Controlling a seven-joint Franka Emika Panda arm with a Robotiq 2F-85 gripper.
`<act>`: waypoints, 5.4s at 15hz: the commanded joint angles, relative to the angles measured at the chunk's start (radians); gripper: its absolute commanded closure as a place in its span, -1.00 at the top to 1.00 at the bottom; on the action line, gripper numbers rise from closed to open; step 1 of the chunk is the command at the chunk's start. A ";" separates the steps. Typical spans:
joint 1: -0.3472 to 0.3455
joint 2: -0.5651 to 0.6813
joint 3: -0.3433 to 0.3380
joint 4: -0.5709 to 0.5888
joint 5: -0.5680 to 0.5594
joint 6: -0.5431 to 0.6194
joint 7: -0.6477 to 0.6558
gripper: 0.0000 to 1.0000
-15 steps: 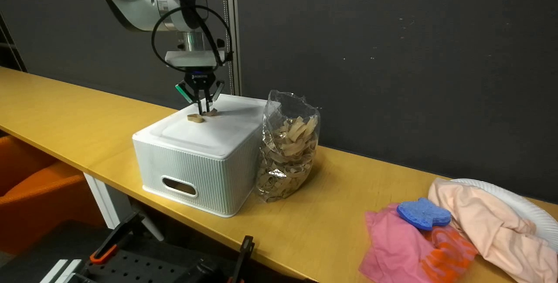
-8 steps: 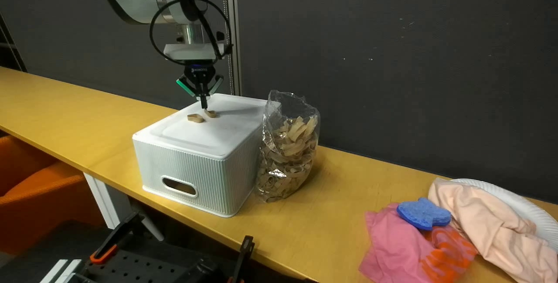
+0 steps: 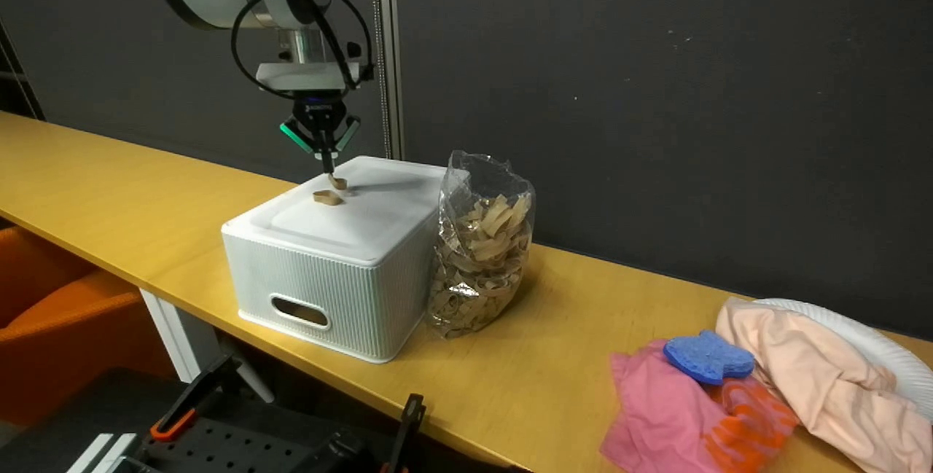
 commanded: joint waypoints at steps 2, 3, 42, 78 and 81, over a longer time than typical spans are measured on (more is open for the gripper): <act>0.018 -0.065 0.012 -0.089 -0.011 0.002 0.038 -0.99; 0.020 -0.074 0.011 -0.105 -0.012 0.002 0.044 -0.99; 0.002 -0.156 -0.026 -0.170 -0.040 -0.031 0.115 -0.99; -0.260 -0.260 -0.227 -0.294 -0.039 0.075 0.099 0.17; -0.255 -0.320 -0.221 -0.318 -0.024 0.019 0.108 0.60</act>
